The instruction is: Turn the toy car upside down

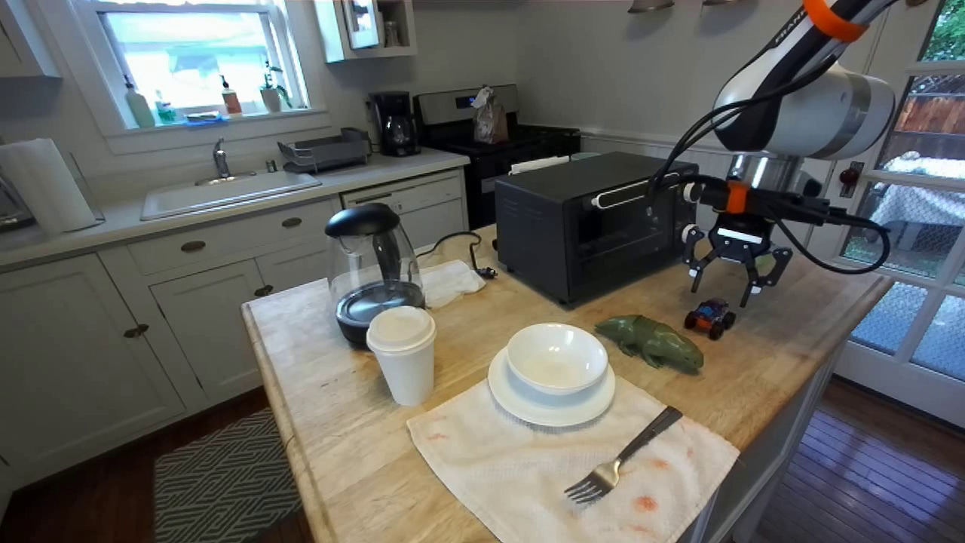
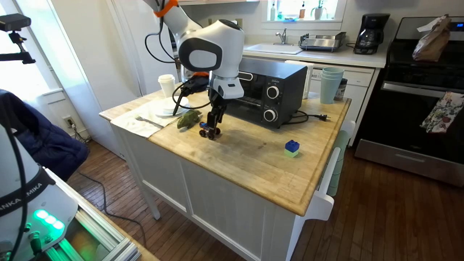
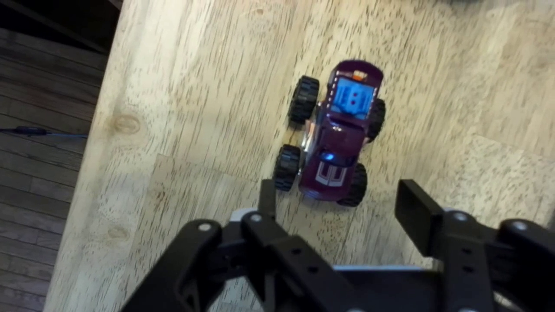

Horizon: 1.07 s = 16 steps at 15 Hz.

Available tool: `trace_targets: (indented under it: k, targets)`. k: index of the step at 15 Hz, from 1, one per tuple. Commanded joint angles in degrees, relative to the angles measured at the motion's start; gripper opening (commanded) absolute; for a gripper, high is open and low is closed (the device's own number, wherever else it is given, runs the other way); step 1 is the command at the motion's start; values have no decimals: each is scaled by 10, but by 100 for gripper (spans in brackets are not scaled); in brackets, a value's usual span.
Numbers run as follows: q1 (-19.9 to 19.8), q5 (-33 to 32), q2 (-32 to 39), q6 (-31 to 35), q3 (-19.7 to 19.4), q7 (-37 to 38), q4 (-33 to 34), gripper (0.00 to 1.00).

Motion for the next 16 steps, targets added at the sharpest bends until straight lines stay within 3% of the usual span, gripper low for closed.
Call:
trace_targets:
  k: [1, 6, 12, 16]
  targets:
    - [-6, 22, 11, -6, 7, -17, 13, 46]
    - [-5, 21, 13, -6, 8, -18, 13, 8]
    - [1, 5, 0, -7, 2, -11, 12, 7]
    - [21, -31, -19, 16, -16, 32, 7, 7]
